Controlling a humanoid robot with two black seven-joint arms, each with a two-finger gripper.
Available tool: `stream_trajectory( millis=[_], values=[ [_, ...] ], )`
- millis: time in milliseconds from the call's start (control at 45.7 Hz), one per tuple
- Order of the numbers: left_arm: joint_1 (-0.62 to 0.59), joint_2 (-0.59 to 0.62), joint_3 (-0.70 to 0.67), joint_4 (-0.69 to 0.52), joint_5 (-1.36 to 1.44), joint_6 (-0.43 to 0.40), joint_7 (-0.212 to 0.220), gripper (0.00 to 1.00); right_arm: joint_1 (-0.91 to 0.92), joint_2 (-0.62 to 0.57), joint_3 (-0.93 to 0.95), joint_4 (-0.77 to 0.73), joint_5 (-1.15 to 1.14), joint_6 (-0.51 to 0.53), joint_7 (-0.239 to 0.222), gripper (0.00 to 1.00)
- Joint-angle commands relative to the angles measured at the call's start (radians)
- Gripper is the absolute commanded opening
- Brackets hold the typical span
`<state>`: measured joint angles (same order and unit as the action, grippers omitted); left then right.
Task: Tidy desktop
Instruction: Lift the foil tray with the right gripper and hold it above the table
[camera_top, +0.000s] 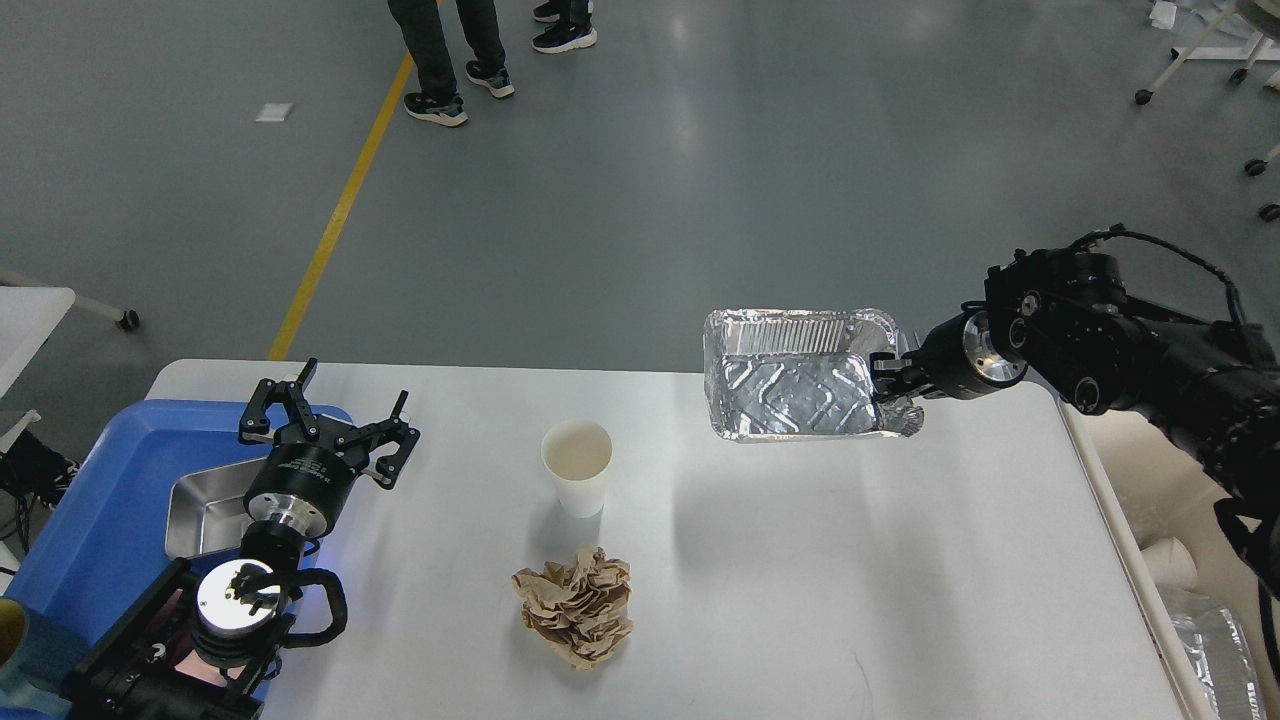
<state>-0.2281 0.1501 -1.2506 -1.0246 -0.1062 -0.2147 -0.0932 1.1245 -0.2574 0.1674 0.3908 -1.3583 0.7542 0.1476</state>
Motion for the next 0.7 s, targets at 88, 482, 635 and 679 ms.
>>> stream_trajectory(
  millis=[88,482,635,679],
  values=[
    [-0.008,0.043,0.002,-0.017,0.002,0.035,0.003,0.98,0.001,0.024,-0.074,0.002,0.002,-0.01,-0.003,0.0],
    [-0.008,0.052,0.003,-0.022,0.003,0.037,0.004,0.98,0.009,0.086,-0.138,0.005,-0.001,-0.018,-0.003,0.0],
    [-0.011,0.06,0.003,-0.022,0.003,0.037,0.004,0.98,0.011,0.089,-0.152,0.005,-0.001,-0.016,-0.003,0.0],
    [-0.011,0.06,0.003,-0.023,0.003,0.037,0.004,0.98,0.011,0.089,-0.158,0.005,-0.001,-0.016,-0.003,0.0]
  ],
)
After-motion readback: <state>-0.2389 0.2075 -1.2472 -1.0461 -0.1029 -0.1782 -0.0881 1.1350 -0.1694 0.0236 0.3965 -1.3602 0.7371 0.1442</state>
